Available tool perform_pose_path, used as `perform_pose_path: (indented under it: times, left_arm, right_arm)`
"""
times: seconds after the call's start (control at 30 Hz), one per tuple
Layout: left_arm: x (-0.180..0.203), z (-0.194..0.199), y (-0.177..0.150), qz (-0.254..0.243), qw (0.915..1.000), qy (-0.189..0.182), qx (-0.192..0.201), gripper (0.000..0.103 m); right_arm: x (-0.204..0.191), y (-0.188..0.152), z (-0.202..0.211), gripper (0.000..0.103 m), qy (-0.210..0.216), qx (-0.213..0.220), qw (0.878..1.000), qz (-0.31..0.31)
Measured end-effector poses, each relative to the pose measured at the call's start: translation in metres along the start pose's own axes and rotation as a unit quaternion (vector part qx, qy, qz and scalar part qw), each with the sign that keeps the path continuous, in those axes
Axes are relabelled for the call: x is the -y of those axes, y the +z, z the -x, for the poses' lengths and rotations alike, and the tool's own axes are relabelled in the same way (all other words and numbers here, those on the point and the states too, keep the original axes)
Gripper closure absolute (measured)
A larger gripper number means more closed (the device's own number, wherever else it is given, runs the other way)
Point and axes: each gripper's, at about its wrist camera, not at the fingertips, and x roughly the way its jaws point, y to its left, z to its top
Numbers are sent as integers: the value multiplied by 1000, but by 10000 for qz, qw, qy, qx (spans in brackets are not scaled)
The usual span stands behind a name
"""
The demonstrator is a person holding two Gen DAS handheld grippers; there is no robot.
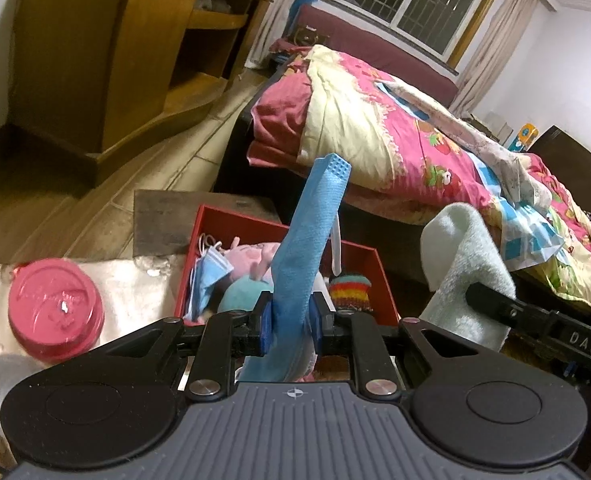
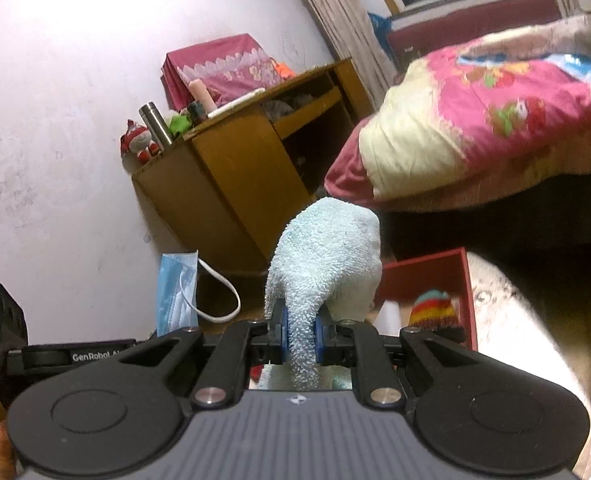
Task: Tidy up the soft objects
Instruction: 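Carry the blue mask and green towel over the red box and release both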
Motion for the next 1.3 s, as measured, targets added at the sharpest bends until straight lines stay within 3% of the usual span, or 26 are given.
perform_pose_path:
  times: [0.2,0.63,0.93,1.3]
  left_arm:
    - [3,-7,16,-92,9997,95,203,83]
    - [4,-46,40,-306,9986,385,214,83]
    - [0,-76,53,-359,9978,548,125,82]
    - [-7,-117,53,-496,9941,939,-207,81]
  right_arm:
    - [-2,13,-2,103,-181,327,9991,210]
    - [12,35,-37,103,-613,427,9967,317]
    - [23,45,-66,103,-846,292,9947,497]
    - [39,38,-121,103,-1137,-276,9901,772]
